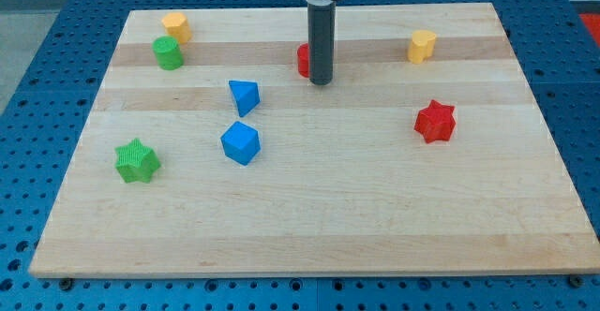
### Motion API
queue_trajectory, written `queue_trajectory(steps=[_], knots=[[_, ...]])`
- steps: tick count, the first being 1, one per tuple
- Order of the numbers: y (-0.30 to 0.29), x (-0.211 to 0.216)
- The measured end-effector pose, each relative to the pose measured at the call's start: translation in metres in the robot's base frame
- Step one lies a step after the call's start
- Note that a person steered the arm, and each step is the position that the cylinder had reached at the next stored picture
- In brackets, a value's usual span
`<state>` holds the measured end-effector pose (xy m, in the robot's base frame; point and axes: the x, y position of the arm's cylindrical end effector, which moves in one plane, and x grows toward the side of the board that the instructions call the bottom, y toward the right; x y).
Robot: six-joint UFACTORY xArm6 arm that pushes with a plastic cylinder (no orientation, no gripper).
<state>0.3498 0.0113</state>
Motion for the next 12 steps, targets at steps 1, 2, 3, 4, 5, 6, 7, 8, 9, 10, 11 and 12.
queue_trajectory(steps=[1,2,3,4,5,6,7,8,9,10,11,12], knots=[[-0.001,-0.009],[-0.013,-0.016],[-0.024,-0.016],[-0.024,-0.022],[-0.024,-0.046],[-0.026,-0.064],[-0.026,-0.074],[-0.026,-0.075],[-0.026,-0.075],[-0.026,-0.075],[-0.026,-0.045],[-0.026,0.028]])
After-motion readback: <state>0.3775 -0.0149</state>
